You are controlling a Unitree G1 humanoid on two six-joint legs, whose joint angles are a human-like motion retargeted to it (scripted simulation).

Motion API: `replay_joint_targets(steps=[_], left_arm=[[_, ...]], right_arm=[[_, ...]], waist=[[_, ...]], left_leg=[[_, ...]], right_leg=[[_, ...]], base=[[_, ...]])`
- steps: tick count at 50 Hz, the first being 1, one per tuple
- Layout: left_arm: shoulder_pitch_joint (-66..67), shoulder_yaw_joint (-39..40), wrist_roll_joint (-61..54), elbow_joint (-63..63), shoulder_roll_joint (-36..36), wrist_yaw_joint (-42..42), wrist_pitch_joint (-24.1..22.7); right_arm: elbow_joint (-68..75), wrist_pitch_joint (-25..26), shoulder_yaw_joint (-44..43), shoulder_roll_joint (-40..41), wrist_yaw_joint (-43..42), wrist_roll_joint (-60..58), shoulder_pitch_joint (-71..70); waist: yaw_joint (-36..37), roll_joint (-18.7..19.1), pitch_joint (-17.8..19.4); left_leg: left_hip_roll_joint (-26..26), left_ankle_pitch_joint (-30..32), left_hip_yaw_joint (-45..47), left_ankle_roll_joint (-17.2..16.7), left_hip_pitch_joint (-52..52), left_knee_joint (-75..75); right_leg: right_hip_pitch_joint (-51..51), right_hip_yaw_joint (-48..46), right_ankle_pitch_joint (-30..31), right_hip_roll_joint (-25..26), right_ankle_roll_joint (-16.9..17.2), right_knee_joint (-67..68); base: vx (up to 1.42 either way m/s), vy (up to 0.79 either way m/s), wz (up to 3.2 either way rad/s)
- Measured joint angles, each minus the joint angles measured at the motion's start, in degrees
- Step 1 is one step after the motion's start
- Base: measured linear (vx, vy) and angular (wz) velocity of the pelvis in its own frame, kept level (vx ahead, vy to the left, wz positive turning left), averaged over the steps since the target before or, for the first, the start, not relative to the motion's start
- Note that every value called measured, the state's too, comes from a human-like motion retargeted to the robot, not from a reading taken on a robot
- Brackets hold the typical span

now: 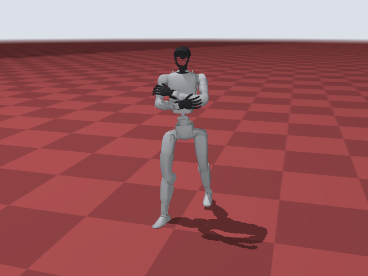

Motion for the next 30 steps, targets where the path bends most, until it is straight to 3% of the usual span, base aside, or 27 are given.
replay_joint_targets(steps=[3, 6, 10, 13, 16, 23, 27, 30], left_arm=[[1.3, 0.08, 0.08, -0.12, -0.35, -1.77, 0.29], [1.98, 0.13, 1.2, -0.38, -0.17, -3.0, 0.99], [1.81, 0.08, 1.75, -0.71, 0.57, -3.73, 1.15], [1.5, 0.15, 1.9, -0.81, 1.07, -3.83, 1.41], [1.11, 0.4, 1.12, -0.9, 1.3, -3.37, 1.74], [0.2, 1.02, -1.93, -1.51, 1.17, -4.14, 1.6], [-0.02, 1.21, -1.81, -1.71, 1.09, -6.07, 0.75], [-0.33, 1.36, -1.06, -1.8, 1.19, -7.03, 0.35]], right_arm=[[-0.46, 0.25, 0.09, -0.35, 0.53, 1.06, 1.55], [-0.74, 0.63, 0.26, -0.33, 0.23, 2.67, 2.14], [-0.58, 0.52, 0.91, 0.23, -0.25, 3.28, 1.57], [-0.24, 0.83, 1.49, 0.73, -0.16, 3.51, 1.0], [0.15, 1.12, 1.84, 1.06, 0.24, 2.91, 0.54], [0.15, 1.36, 1.22, 0.65, 2.97, 2.91, 0.35], [0.11, 1.27, 1.26, 0.48, 5.09, 3.37, -0.11], [0.15, 1.68, 1.3, 0.46, 6.29, 3.59, -0.74]], waist=[[0.89, -1.3, -2.54], [0.93, -2.84, -5.44], [1.63, -4.39, -6.64], [3.53, -5.18, -5.84], [6.01, -4.77, -4.24], [10.24, 0.18, -0.65], [11.32, 1.81, 1.03], [11.92, 1.63, 1.8]], left_leg=[[-1.26, 5.82, 1.29, 2.14, -5.23, 11.39], [-2.35, 7.94, 4.4, 4.65, -15.36, 26.48], [-2.89, 3.73, 9.96, 7.47, -25.33, 36.29], [-4.02, -0.29, 12.87, 7.74, -27.99, 31.36], [-4.37, 0.31, 14.17, 6.43, -27.88, 19.19], [0.75, 9.73, 16.86, 1.6, -27.0, -7.73], [2.97, 12.58, 17.98, -2.36, -28.62, -15.25], [4.02, 10.65, 20.37, -4.38, -31.15, -15.26]], right_leg=[[2.56, 0.89, -2.37, -1.31, -0.18, 0.0], [3.29, 1.25, -4.38, -2.7, -0.33, 0.07], [3.94, 2.49, -6.89, -3.57, -0.05, 1.23], [4.94, 4.79, -8.85, -3.53, 0.48, 2.32], [6.54, 7.33, -10.85, -2.37, 0.92, 3.48], [12.29, 11.0, -16.2, 3.56, -0.07, 6.52], [16.42, 12.32, -18.72, 5.31, -1.87, 7.16], [19.2, 12.99, -19.99, 5.17, -2.79, 7.15]], base=[[0.62, -0.31, 0.05], [0.53, -0.28, 0.1], [0.47, -0.22, -0.22], [0.46, -0.15, -0.69], [0.47, -0.1, -0.91], [0.48, -0.02, -0.76], [0.5, 0.04, -0.55], [0.52, 0.09, -0.44]])
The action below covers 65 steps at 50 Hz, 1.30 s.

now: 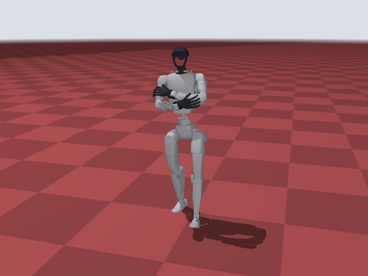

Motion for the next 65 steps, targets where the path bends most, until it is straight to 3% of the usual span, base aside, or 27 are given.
replay_joint_targets(steps=[4, 8, 13, 18, 23, 27, 30, 33, 37, 40, 42, 47, 52, 57, 61, 65], left_arm=[[-0.16, -0.1, 0.72, -0.2, 0.28, -0.07, 0.33], [-0.51, 0.3, 0.78, -0.45, 0.75, -0.18, 1.05], [1.06, 0.36, 1.14, -0.68, 0.98, -1.41, 0.78], [2.03, 0.09, 2.05, -0.78, 0.96, -0.94, 0.69], [1.53, 0.17, 3.22, -1.16, 1.14, 0.86, 1.84], [1.36, 0.53, 4.1, -1.2, 1.16, 1.25, 1.87], [1.46, 0.75, 4.1, -1.18, 1.04, 1.31, 1.49], [1.65, 0.79, 2.77, -1.19, 0.7, 1.61, 1.12], [0.89, 0.54, 2.49, -0.81, 0.75, 3.45, 1.45], [1.14, 0.06, 4.31, -0.14, 0.71, 3.68, 0.49], [2.08, -0.42, 4.85, -0.02, 0.54, 3.61, 0.08], [1.95, 0.53, 4.15, 0.86, -0.07, 3.03, -0.24], [2.61, 0.89, 3.92, 1.11, -0.54, 2.12, 1.03], [4.01, 0.64, 4.38, 0.94, -0.88, 0.88, 1.32], [3.61, 0.33, 4.85, 0.74, -0.39, 1.0, 1.48], [3.27, 0.08, 4.54, 0.68, -0.07, 1.4, 1.32]], right_arm=[[0.11, 0.99, -0.11, 0.22, 0.59, 0.2, -0.39], [0.36, 2.02, -0.35, 0.4, 1.41, 0.24, -1.04], [0.61, 1.92, -0.22, 0.83, 3.01, 0.04, -0.17], [0.19, 1.75, -0.39, 0.58, 3.37, -1.25, 0.04], [-0.47, 2.12, -0.82, -0.11, 1.81, -1.1, -0.78], [-0.72, 1.57, -0.67, -0.54, 1.27, -1.21, -1.22], [-0.68, 1.01, -0.46, -0.7, 0.94, -1.33, -1.24], [-0.54, 0.88, -0.41, -0.92, 0.14, -1.18, -1.03], [-0.35, 1.86, -0.4, -0.45, -1.51, -2.34, -2.09], [-0.2, 1.55, -0.32, 0.24, -0.36, -4.57, -2.48], [-0.21, 1.32, -0.21, 0.63, 0.18, -5.27, -1.84], [0.15, 1.43, -0.61, 0.16, 1.65, -5.07, -1.7], [0.09, 1.94, -0.5, -0.04, 1.51, -2.76, -0.29], [-0.58, 2.04, -0.48, -0.72, 0.63, -1.06, 1.56], [-0.5, 1.52, -0.32, -0.41, -1.33, 0.08, 1.48], [0.01, 1.15, -0.05, 0.08, -2.29, 0.57, 1.5]], waist=[[1.12, -0.93, -0.37], [1.42, -1.11, -1.5], [-0.51, -0.29, -3.43], [-3.71, 0.98, -6.14], [-6.61, 2.03, -6.05], [-8.48, 2.75, -4.81], [-10.08, 2.7, -3.83], [-12.43, 1.57, -2.63], [-15.81, -0.25, 1.47], [-16.77, 0.01, 2.87], [-17.23, 0.47, 2.51], [-17.63, 0.99, 0.51], [-15.79, 0.22, -2.43], [-14.15, -2.49, -7.61], [-13.22, -4.03, -9.5], [-10.76, -5.33, -8.73]], left_leg=[[0.61, -1.39, 3.67, -0.25, -0.3, 0.0], [1.1, 1.66, 3.38, 0.61, 1.65, 0.0], [1.99, 2.74, 0.15, 0.86, 6.84, 0.0], [3.16, -1.4, -3.12, 1.3, 9.17, 1.22], [3.14, -5.54, -5.66, 1.61, 10.94, 3.53], [2.42, -8.24, -7.22, 1.88, 13.01, 4.85], [1.09, -10.2, -8.7, 1.85, 14.59, 5.78], [-1.63, -12.27, -11.12, 1.64, 16.78, 6.82], [-4.34, -15.56, -14.92, 1.62, 22.87, 7.27], [-3.75, -17.3, -16.26, 1.54, 26.66, 6.74], [-3.12, -18.02, -17.08, 1.54, 28.61, 6.68], [-3.38, -16.99, -19.71, 2.59, 31.13, 8.14], [-4.0, -9.32, -20.4, 4.83, 30.48, 16.53], [-6.22, -2.7, -16.49, 8.65, 16.94, 40.31], [-6.79, -5.13, -12.05, 11.63, 5.36, 52.8], [-8.5, -8.83, -9.28, 12.28, 0.08, 48.79]], right_leg=[[2.84, 1.05, -0.75, -0.47, -0.55, 0.38], [4.55, 2.36, 0.45, -0.12, -1.77, 2.53], [3.68, 2.28, 9.51, 0.65, -4.29, 13.54], [-10.19, 1.64, 20.56, 1.25, -4.52, 39.09], [-22.91, 0.42, 17.44, 1.77, -5.72, 50.97], [-27.93, -4.64, 12.32, -0.02, -8.36, 44.69], [-28.73, -8.32, 11.91, -0.89, -8.78, 31.91], [-26.85, -8.84, 16.31, -1.25, -6.97, 13.48], [-22.83, -7.7, 21.84, -2.3, -1.12, -6.58], [-25.16, -9.2, 17.34, -2.86, 3.49, -7.15], [-25.23, -11.52, 15.63, -3.09, 4.74, -7.15], [-22.71, -13.9, 20.07, -4.46, 4.02, -7.15], [-17.64, -12.5, 19.68, -5.36, 2.05, -7.15], [-14.9, -11.51, 15.61, -7.86, 1.63, -7.12], [-14.34, -10.68, 12.98, -8.71, 1.9, -6.16], [-13.17, -8.22, 10.33, -8.93, 2.72, -4.39]], base=[[0.56, 0.13, -0.41], [0.61, 0.19, -0.25], [0.65, 0.24, 0.09], [0.57, 0.24, 0.31], [0.47, 0.17, 0.38], [0.44, 0.12, 0.41], [0.44, 0.07, 0.58], [0.48, 0.02, 0.9], [0.55, -0.05, 0.91], [0.58, -0.1, 0.49], [0.6, -0.13, 0.47], [0.63, -0.19, 0.44], [0.65, -0.27, 0.09], [0.58, -0.27, 0.04], [0.49, -0.2, -0.11], [0.46, -0.14, -0.57]])
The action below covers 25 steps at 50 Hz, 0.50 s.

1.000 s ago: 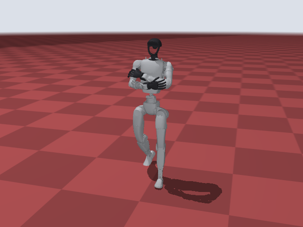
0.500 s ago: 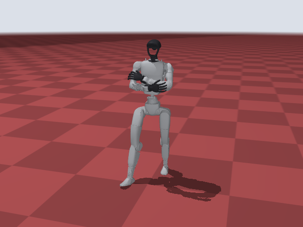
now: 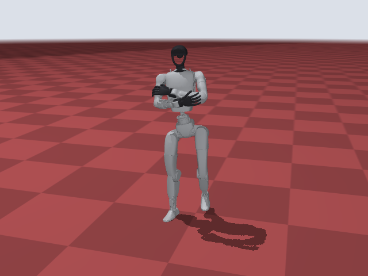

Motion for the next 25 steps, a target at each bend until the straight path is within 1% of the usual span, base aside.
replay_joint_targets(steps=[2, 4, 7, 10, 12, 13, 15, 18, 21, 23, 25], left_arm=[[-0.33, 0.01, -0.28, 0.0, 0.05, 0.63, 0.37], [-0.77, 0.11, -1.04, -0.06, 0.09, 1.32, 0.77], [-1.55, 0.4, -2.4, -0.24, 0.26, 1.73, 0.96], [-1.99, 0.56, -3.54, -0.34, 0.24, 1.28, 0.16], [-2.1, 0.5, -3.64, -0.25, 0.13, 0.82, -0.63], [-2.16, 0.47, -3.51, -0.17, 0.04, 0.71, -0.98], [-2.33, 0.53, -3.25, -0.03, -0.01, 0.63, -1.5], [-2.41, 0.55, -3.45, 0.05, 0.14, 0.46, -1.49], [-2.08, 0.62, -4.04, -0.03, 0.4, -0.1, -0.98], [-1.58, 0.69, -4.33, -0.12, 0.56, -0.84, -0.78], [-0.84, 0.68, -4.38, -0.19, 0.65, -1.84, -0.94]], right_arm=[[0.3, 0.17, 0.08, 0.24, -0.29, 0.2, 0.0], [0.55, 0.39, 0.08, 0.39, -0.36, 0.2, -0.09], [0.81, 0.32, 0.23, 0.57, -0.01, -0.09, -0.6], [0.88, -0.45, 0.43, 0.41, 0.66, 0.35, -1.11], [0.85, -0.97, 0.53, 0.2, 1.11, 0.81, -1.45], [0.83, -1.09, 0.52, 0.07, 1.31, 0.89, -1.66], [0.86, -1.12, 0.52, -0.08, 1.52, 0.86, -2.13], [1.05, -1.0, 0.52, 0.0, 1.23, 1.17, -2.39], [1.35, -0.75, 0.41, 0.33, 1.02, 1.66, -2.03], [1.53, -0.67, 0.29, 0.62, 1.31, 1.95, -1.52], [1.6, -0.82, 0.19, 0.87, 2.07, 1.95, -0.88]], waist=[[1.62, -0.1, 1.03], [3.3, 0.46, 2.33], [5.48, 2.38, 4.89], [7.1, 4.38, 7.34], [7.98, 5.02, 8.64], [8.38, 5.06, 9.19], [9.07, 4.78, 9.75], [10.02, 4.2, 9.31], [10.5, 4.21, 8.32], [10.42, 4.59, 7.62], [10.1, 5.3, 6.87]], left_leg=[[-0.42, 0.58, 0.55, -0.77, -0.83, -7.61], [0.31, 2.72, 1.25, -1.86, -0.71, -17.21], [3.31, 6.88, 3.36, -4.05, 0.46, -32.03], [6.51, 9.67, 6.3, -7.37, 1.35, -43.86], [7.95, 9.74, 7.93, -10.11, 1.22, -48.49], [8.57, 8.72, 8.55, -11.32, 0.44, -48.71], [9.35, 6.98, 9.48, -12.75, -0.86, -48.79], [9.97, 6.93, 10.22, -12.76, -0.63, -48.79], [10.61, 9.57, 10.24, -12.09, 1.89, -48.79], [11.15, 11.18, 9.69, -11.82, 4.35, -48.79], [11.94, 11.55, 8.69, -11.68, 7.11, -48.79]], right_leg=[[0.73, 1.46, -1.29, 0.51, 0.15, 0.91], [1.78, 2.76, -2.73, 1.73, -0.06, 1.8], [4.48, 4.2, -5.28, 4.68, -1.05, 2.9], [8.59, 5.03, -7.85, 7.43, -2.03, 3.26], [11.55, 5.42, -9.18, 8.41, -2.48, 3.07], [12.9, 5.55, -9.7, 8.56, -2.61, 2.93], [14.99, 5.82, -10.51, 8.5, -2.78, 2.8], [17.13, 6.51, -10.98, 8.44, -3.54, 3.47], [18.85, 7.26, -9.83, 8.84, -5.3, 6.01], [19.43, 7.47, -7.37, 9.23, -6.82, 9.59], [18.73, 7.29, -2.97, 9.66, -8.46, 15.69]], base=[[0.46, -0.09, -0.76], [0.47, -0.06, -0.81], [0.5, -0.02, -0.78], [0.54, 0.03, -0.64], [0.57, 0.06, -0.52], [0.58, 0.08, -0.45], [0.59, 0.1, -0.41], [0.63, 0.14, -0.35], [0.67, 0.19, -0.22], [0.71, 0.22, -0.05], [0.71, 0.24, 0.06]])
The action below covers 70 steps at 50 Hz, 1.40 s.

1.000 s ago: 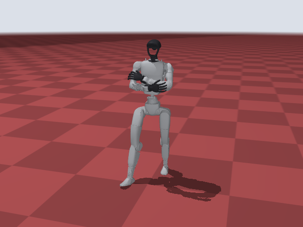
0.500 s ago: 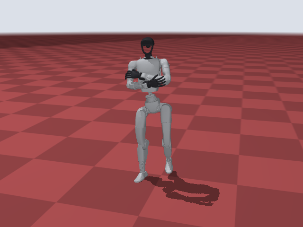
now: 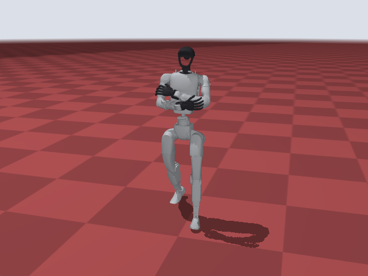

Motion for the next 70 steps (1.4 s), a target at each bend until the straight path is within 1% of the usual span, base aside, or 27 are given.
replay_joint_targets(steps=[2, 5, 7, 10, 13, 15, 17, 20, 23, 25, 27, 30, 34, 37, 40, 42, 44, 45, 47, 49, 51, 53, 55, 60, 65, 68, 70], left_arm=[[0.69, -0.13, 0.39, 0.06, -0.06, -0.7, -0.39], [0.95, -0.39, 1.04, 0.09, -0.1, -0.45, -0.51], [0.63, -0.5, 1.4, -0.01, -0.09, 0.33, -0.14], [0.24, -0.64, 2.32, -0.04, -0.29, 1.59, 0.33], [-0.1, -0.58, 3.02, 0.18, -0.71, 2.43, 0.41], [-0.15, -0.53, 3.19, 0.4, -1.04, 2.7, 0.19], [-0.04, -0.54, 2.99, 0.63, -1.41, 2.82, -0.25], [0.17, -0.66, 1.7, 0.83, -1.99, 3.13, -1.01], [-0.75, -0.9, 0.91, 0.96, -1.99, 5.3, -0.74], [-1.38, -1.38, 2.23, 1.13, -1.66, 6.87, -0.75], [-1.64, -1.9, 3.77, 1.39, -1.5, 7.91, -1.41], [-1.18, -2.56, 4.98, 1.57, -1.51, 8.95, -2.18], [-1.72, -2.29, 5.01, 2.1, -1.82, 10.01, -2.48], [-1.28, -2.28, 4.99, 2.41, -2.13, 9.65, -1.84], [-0.27, -2.05, 5.32, 2.57, -2.26, 8.35, -1.19], [0.64, -1.89, 5.6, 2.52, -2.59, 7.62, -0.54], [1.14, -1.83, 5.28, 2.35, -2.53, 6.55, -0.5], [1.27, -1.74, 5.04, 2.23, -2.42, 6.07, -0.52], [1.26, -1.62, 4.55, 1.95, -2.14, 5.5, -0.51], [1.14, -1.7, 4.14, 1.71, -1.8, 4.99, -0.49], [0.96, -1.62, 3.78, 1.43, -1.38, 4.48, -0.4], [0.61, -1.46, 3.7, 1.2, -1.0, 4.44, 0.0], [0.0, -1.32, 3.23, 0.98, -0.6, 4.49, 0.29], [-1.22, -1.06, 1.2, 0.41, -0.37, 5.0, 0.42], [-1.5, -0.96, 1.23, 0.21, -0.44, 4.08, -0.48], [-1.36, -1.0, 1.8, 0.25, -0.41, 3.21, -1.16], [-1.33, -0.98, 2.11, 0.26, -0.3, 2.91, -1.44]], right_arm=[[-0.08, -0.31, -0.15, 0.07, 1.0, -0.57, 0.51], [-0.49, -0.3, -0.62, -0.11, 1.56, -1.74, 0.48], [-0.97, 0.0, -0.97, -0.51, 1.17, -1.75, 0.1], [-1.71, 0.3, -1.28, -1.33, 0.56, -1.38, -0.27], [-2.35, 0.32, -1.26, -2.27, 0.33, -1.02, -0.51], [-2.63, 0.17, -1.13, -2.78, 0.37, -0.94, -0.53], [-2.74, -0.09, -0.97, -3.12, 0.46, -1.01, -0.46], [-2.72, -0.33, -0.87, -3.55, 0.2, -1.19, -0.33], [-2.59, 0.42, -0.95, -3.45, -1.79, -1.72, -1.33], [-2.54, 0.51, -0.91, -2.89, -2.61, -2.83, -2.22], [-2.47, 0.04, -0.85, -2.43, -2.51, -4.05, -2.76], [-2.37, -0.53, -0.77, -1.92, -2.48, -4.93, -2.4], [-2.16, -0.74, -0.88, -2.15, -2.62, -4.33, -2.27], [-2.12, -0.52, -0.76, -2.02, -2.71, -3.01, -1.25], [-2.13, -0.18, -0.32, -1.82, -2.51, -1.98, -0.05], [-2.44, 0.71, -0.56, -2.26, -2.45, -0.1, 1.13], [-2.62, 0.72, -0.39, -2.36, -2.41, 0.7, 1.7], [-2.66, 0.71, -0.3, -2.37, -2.42, 1.02, 1.84], [-2.61, 0.75, -0.19, -2.28, -2.58, 1.67, 1.9], [-2.38, 0.61, 0.06, -1.9, -2.79, 2.09, 1.9], [-2.04, 0.67, 0.27, -1.51, -2.82, 2.53, 1.88], [-1.6, 0.82, 0.46, -1.02, -2.99, 2.78, 1.81], [-1.12, 0.57, 0.73, -0.48, -3.16, 2.15, 1.48], [-0.56, 0.09, 0.21, -0.28, -3.0, 0.8, 1.3], [-0.53, -1.02, 0.23, -0.38, -2.32, -0.06, 0.8], [-0.54, -1.61, 0.3, -0.37, -1.88, -0.16, 0.35], [-0.51, -1.8, 0.25, -0.32, -1.71, -0.23, 0.01]], waist=[[-0.41, 0.75, -1.26], [-1.37, 0.93, -3.54], [-2.35, 0.93, -4.33], [-3.82, 1.42, -4.36], [-5.25, 1.95, -3.58], [-6.19, 2.2, -2.9], [-7.21, 2.18, -2.21], [-9.21, 1.35, -1.06], [-11.76, -0.04, 2.18], [-12.66, -0.35, 4.21], [-12.98, -0.02, 4.94], [-13.44, 0.53, 4.48], [-13.5, 0.08, 3.08], [-13.01, -0.78, 1.67], [-12.54, -2.3, 0.13], [-12.12, -3.36, -2.02], [-11.94, -4.27, -3.65], [-11.85, -4.62, -4.32], [-11.26, -5.2, -4.89], [-10.29, -5.92, -4.75], [-8.87, -6.43, -4.26], [-7.22, -6.56, -3.36], [-5.58, -6.12, -2.13], [-2.1, -2.8, -0.15], [-0.29, -0.05, 1.1], [0.67, 0.33, 1.54], [1.35, 0.13, 1.51]], left_leg=[[0.92, -1.05, -1.24, 0.23, 1.99, 0.09], [1.37, -3.91, -3.03, 0.74, 2.6, 1.24], [1.24, -5.76, -4.14, 0.84, 2.81, 2.23], [1.11, -8.09, -5.56, 0.74, 3.85, 3.6], [0.54, -10.08, -6.74, 0.8, 5.22, 4.62], [-0.08, -11.39, -7.51, 0.8, 6.32, 5.1], [-1.06, -12.65, -8.39, 0.68, 7.58, 5.47], [-3.6, -14.54, -10.31, 0.47, 9.9, 6.08], [-6.16, -16.92, -13.04, 0.59, 14.58, 6.43], [-6.33, -18.43, -14.08, 0.69, 17.84, 6.26], [-5.79, -19.47, -14.46, 0.8, 20.03, 6.13], [-5.08, -20.45, -15.15, 1.06, 22.43, 6.52], [-5.77, -19.37, -16.74, 2.32, 23.9, 8.94], [-6.08, -15.71, -17.13, 3.56, 23.96, 13.43], [-6.62, -9.9, -15.6, 5.29, 21.03, 22.81], [-6.9, -7.04, -13.79, 6.72, 15.52, 33.03], [-6.96, -5.85, -12.05, 8.14, 9.33, 42.73], [-6.97, -5.89, -11.28, 8.85, 6.25, 47.09], [-7.47, -8.12, -10.18, 10.09, 1.44, 52.19], [-8.72, -11.46, -9.44, 10.98, -1.65, 52.86], [-10.22, -14.58, -9.01, 11.29, -3.35, 49.53], [-11.41, -15.95, -8.74, 11.05, -3.91, 42.95], [-11.69, -15.11, -8.26, 10.43, -3.76, 34.38], [-8.72, -7.34, -3.81, 7.86, -3.68, 14.73], [-6.21, 0.41, 4.07, 2.92, -5.12, 2.21], [-5.44, -0.47, 8.11, -0.14, -6.49, 0.0], [-5.18, -2.17, 9.26, -1.06, -7.25, 0.0]], right_leg=[[-4.12, -0.22, 5.62, 0.21, -1.01, 10.28], [-14.59, 0.47, 12.13, 0.03, -0.72, 27.7], [-21.06, 1.16, 13.02, 0.46, -0.26, 35.63], [-28.2, 0.5, 10.3, 0.96, -0.66, 40.69], [-32.52, -3.4, 6.03, -0.8, -2.34, 37.47], [-33.98, -6.74, 4.14, -2.25, -3.11, 31.63], [-34.26, -9.32, 4.32, -3.03, -2.83, 22.45], [-32.78, -10.39, 8.82, -3.49, -0.78, 4.05], [-28.68, -9.06, 14.21, -4.37, 3.4, -14.28], [-28.69, -8.61, 12.54, -4.9, 6.72, -18.45], [-30.11, -9.49, 8.57, -5.19, 9.26, -18.45], [-30.03, -12.33, 6.36, -5.51, 10.69, -18.45], [-27.68, -13.34, 11.33, -6.63, 10.36, -18.45], [-24.93, -12.37, 13.33, -7.28, 9.71, -18.45], [-21.94, -11.05, 11.97, -8.22, 8.97, -18.45], [-20.83, -10.35, 10.46, -8.87, 8.45, -18.45], [-20.13, -9.73, 9.16, -9.11, 7.96, -18.45], [-19.85, -9.43, 8.57, -9.1, 7.73, -18.45], [-19.37, -8.5, 7.27, -8.88, 7.64, -17.96], [-18.93, -7.02, 5.69, -8.76, 7.92, -16.83], [-18.39, -5.07, 4.03, -8.4, 8.43, -15.65], [-17.66, -2.96, 2.33, -7.7, 8.91, -14.52], [-16.74, -0.97, 0.65, -6.46, 9.12, -13.51], [-12.91, 2.19, -3.12, -1.73, 8.31, -12.38], [-7.77, 4.27, -5.97, 1.71, 6.63, -12.5], [-4.81, 5.44, -7.41, 2.38, 5.83, -12.29], [-3.25, 6.24, -8.15, 2.42, 5.46, -11.93]], base=[[0.66, 0.25, 0.12], [0.58, 0.23, 0.23], [0.52, 0.19, 0.38], [0.48, 0.16, 0.44], [0.46, 0.12, 0.46], [0.45, 0.09, 0.48], [0.45, 0.06, 0.55], [0.48, 0.01, 0.77], [0.53, -0.07, 0.89], [0.56, -0.12, 0.54], [0.56, -0.14, 0.33], [0.58, -0.18, 0.36], [0.61, -0.25, 0.3], [0.63, -0.32, 0.1], [0.61, -0.35, -0.03], [0.56, -0.34, -0.03], [0.51, -0.31, -0.08], [0.48, -0.28, -0.2], [0.47, -0.25, -0.36], [0.46, -0.22, -0.62], [0.46, -0.18, -0.86], [0.46, -0.14, -1.01], [0.47, -0.1, -1.04], [0.49, -0.04, -0.87], [0.53, 0.01, -0.61], [0.58, 0.05, -0.53], [0.6, 0.08, -0.51]])
